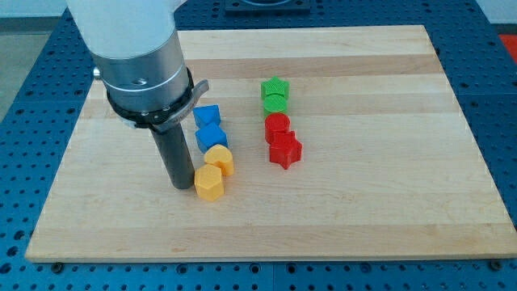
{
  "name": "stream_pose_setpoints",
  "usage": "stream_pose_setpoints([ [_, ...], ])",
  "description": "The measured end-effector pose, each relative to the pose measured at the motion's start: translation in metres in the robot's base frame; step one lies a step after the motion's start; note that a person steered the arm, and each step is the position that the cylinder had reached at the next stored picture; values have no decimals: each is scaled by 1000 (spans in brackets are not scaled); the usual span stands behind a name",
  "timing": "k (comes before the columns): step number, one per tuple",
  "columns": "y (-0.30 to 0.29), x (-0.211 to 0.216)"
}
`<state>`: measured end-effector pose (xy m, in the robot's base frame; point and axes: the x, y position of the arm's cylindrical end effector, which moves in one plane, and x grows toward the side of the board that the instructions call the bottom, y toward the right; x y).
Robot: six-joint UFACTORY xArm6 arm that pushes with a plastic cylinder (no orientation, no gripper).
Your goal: Slightly push the yellow heart in between the yellow hexagon and blue cube
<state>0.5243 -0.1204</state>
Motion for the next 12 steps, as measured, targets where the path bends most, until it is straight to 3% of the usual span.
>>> stream_pose_setpoints([
  [2,-1,50],
  [5,86,63],
  [8,114,22],
  [12,74,-10],
])
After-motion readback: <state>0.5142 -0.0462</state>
